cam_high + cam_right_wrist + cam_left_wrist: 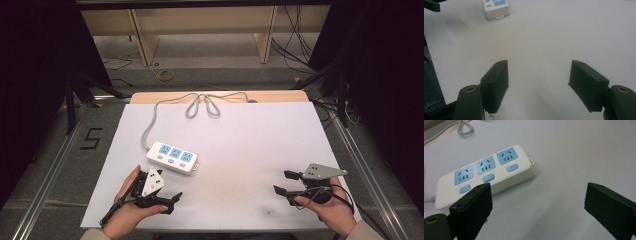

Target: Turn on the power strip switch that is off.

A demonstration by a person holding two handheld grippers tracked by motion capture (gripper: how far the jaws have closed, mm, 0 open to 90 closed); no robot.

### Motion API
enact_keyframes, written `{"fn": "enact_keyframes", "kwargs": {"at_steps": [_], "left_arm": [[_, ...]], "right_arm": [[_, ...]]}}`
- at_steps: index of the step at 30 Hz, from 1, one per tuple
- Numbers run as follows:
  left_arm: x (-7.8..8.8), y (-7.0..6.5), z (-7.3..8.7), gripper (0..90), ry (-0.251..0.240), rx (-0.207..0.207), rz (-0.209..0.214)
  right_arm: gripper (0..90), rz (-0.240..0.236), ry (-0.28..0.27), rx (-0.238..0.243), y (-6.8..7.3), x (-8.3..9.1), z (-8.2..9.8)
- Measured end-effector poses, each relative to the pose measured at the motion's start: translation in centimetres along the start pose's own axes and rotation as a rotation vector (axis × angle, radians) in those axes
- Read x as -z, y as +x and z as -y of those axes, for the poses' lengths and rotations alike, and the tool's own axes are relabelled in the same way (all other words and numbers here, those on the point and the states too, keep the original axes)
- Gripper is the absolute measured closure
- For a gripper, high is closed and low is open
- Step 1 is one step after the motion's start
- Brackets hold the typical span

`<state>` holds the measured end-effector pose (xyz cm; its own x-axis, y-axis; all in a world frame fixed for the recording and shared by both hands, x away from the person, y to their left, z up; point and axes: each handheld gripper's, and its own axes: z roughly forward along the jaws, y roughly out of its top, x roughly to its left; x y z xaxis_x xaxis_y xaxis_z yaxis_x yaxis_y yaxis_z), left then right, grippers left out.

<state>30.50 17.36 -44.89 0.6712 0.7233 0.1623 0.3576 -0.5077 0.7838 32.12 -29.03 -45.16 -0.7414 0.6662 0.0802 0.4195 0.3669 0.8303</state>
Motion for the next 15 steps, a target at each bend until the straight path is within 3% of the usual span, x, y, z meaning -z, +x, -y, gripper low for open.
{"fn": "enact_keyframes", "kwargs": {"at_steps": [3, 6, 8, 9, 10, 13, 15], "left_arm": [[0.1, 0.2, 0.0, 15.7, -0.007, 0.023, -0.026], [0.5, 0.5, -0.1, 17.4, -0.024, 0.049, -0.048], [0.8, 0.7, -0.1, 33.5, -0.045, 0.068, -0.07], [1.0, 0.8, -0.2, 33.5, -0.056, 0.078, -0.082], [1.1, 1.1, -0.3, 49.5, -0.068, 0.088, -0.104], [1.1, 1.4, -0.6, 66.5, -0.056, 0.077, -0.139], [1.2, 1.4, -0.7, 77.0, -0.057, 0.083, -0.14]], "right_arm": [[32.1, 0.002, 0.001, -0.005, -0.1, 0.1, 0.0], [32.1, 0.005, -0.003, -0.002, 0.0, 0.2, 0.0], [32.2, 0.009, -0.004, -0.002, 0.2, 0.2, -0.1], [32.2, 0.009, -0.004, -0.002, 0.2, 0.2, -0.1], [32.2, 0.01, -0.003, 0.001, 0.3, 0.1, -0.2], [32.2, 0.009, -0.002, 0.001, 0.3, 0.1, -0.2], [32.2, 0.011, 0.001, 0.0, 0.2, 0.1, -0.1]]}}
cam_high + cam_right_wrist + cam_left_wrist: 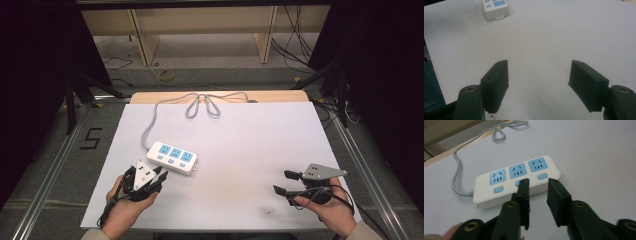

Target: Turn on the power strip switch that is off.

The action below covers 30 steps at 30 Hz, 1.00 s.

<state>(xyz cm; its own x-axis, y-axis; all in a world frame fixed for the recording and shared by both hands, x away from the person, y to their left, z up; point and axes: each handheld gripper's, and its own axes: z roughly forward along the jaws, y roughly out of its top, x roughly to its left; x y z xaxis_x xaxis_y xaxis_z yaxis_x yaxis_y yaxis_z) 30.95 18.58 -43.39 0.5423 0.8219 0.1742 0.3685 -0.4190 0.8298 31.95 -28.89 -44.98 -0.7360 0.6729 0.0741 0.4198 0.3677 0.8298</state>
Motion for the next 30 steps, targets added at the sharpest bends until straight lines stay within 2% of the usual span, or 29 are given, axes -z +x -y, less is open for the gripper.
{"fn": "enact_keyframes", "kwargs": {"at_steps": [4, 10, 17, 24, 30], "left_arm": [[0.1, 0.4, -0.4, 89.2, 0.0, 0.032, -0.009], [0.0, 0.8, -0.6, 89.5, 0.023, 0.042, -0.015], [-0.9, 1.4, -1.1, 89.6, 0.034, 0.054, -0.024], [-1.8, 1.8, -1.4, 89.7, 0.057, 0.043, -0.038], [-2.5, 2.5, -1.4, 89.6, 0.075, 0.053, -0.051]], "right_arm": [[32.3, 0.001, 0.001, -0.002, -0.1, 0.0, 0.1], [32.3, 0.002, 0.002, -0.003, -0.1, 0.0, 0.0], [32.3, 0.0, 0.001, -0.003, 0.0, -0.1, 0.0], [32.3, 0.0, 0.003, -0.003, 0.0, -0.1, 0.0], [32.3, 0.001, 0.003, -0.002, 0.0, -0.1, 0.0]]}}
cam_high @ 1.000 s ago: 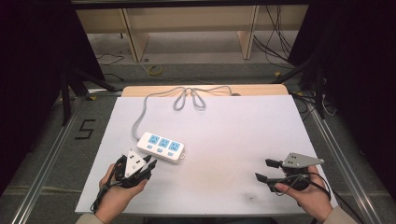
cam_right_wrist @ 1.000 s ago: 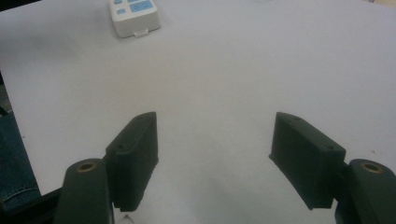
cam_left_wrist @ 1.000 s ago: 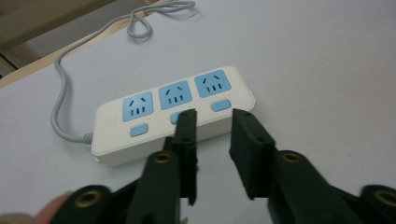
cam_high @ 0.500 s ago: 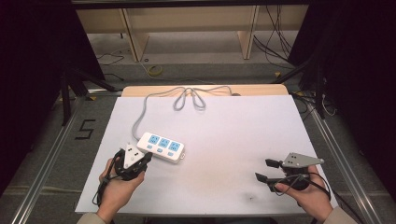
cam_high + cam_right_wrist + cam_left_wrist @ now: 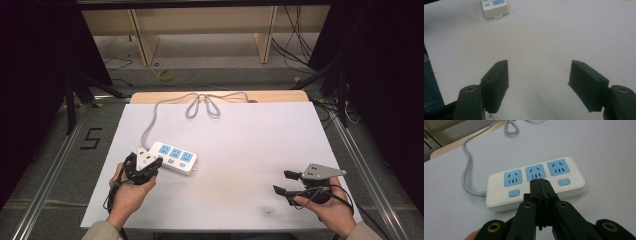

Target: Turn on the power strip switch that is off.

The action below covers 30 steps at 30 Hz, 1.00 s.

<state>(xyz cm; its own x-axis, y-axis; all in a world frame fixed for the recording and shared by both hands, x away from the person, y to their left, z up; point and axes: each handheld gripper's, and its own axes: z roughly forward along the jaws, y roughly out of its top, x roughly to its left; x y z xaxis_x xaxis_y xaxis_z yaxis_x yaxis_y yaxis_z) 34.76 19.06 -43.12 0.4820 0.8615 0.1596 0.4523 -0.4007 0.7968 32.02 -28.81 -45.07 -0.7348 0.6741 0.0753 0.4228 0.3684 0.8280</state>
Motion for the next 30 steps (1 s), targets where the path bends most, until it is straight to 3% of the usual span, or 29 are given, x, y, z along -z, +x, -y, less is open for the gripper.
{"fn": "enact_keyframes", "kwargs": {"at_steps": [30], "left_arm": [[-2.4, 0.8, -1.0, 89.7, 0.081, -0.003, -0.029]], "right_arm": [[32.3, 0.002, 0.0, 0.002, 0.0, 0.1, 0.0]]}}
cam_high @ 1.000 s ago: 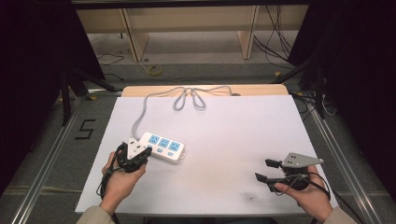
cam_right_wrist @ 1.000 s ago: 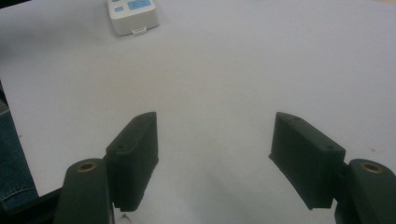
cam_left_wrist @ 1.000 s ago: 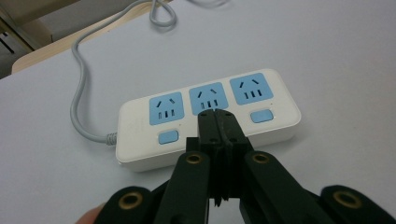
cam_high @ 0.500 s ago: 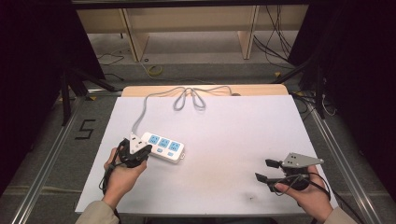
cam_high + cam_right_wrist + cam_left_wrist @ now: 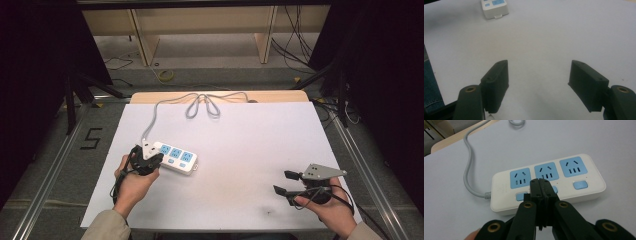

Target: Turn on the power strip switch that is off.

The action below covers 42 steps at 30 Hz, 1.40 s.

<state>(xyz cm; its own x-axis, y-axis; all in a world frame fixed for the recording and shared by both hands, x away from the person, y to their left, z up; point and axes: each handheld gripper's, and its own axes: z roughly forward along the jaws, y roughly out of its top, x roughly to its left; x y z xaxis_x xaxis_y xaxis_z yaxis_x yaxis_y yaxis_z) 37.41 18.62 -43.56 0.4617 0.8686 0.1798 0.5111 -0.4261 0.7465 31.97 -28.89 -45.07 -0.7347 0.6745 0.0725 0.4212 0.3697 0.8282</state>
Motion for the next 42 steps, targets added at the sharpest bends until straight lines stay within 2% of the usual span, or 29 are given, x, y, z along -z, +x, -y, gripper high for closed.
{"fn": "enact_keyframes", "kwargs": {"at_steps": [42], "left_arm": [[-2.2, 0.0, -0.7, 89.8, 0.065, -0.002, -0.018]], "right_arm": [[32.3, 0.003, 0.004, -0.001, 0.0, 0.1, 0.0]]}}
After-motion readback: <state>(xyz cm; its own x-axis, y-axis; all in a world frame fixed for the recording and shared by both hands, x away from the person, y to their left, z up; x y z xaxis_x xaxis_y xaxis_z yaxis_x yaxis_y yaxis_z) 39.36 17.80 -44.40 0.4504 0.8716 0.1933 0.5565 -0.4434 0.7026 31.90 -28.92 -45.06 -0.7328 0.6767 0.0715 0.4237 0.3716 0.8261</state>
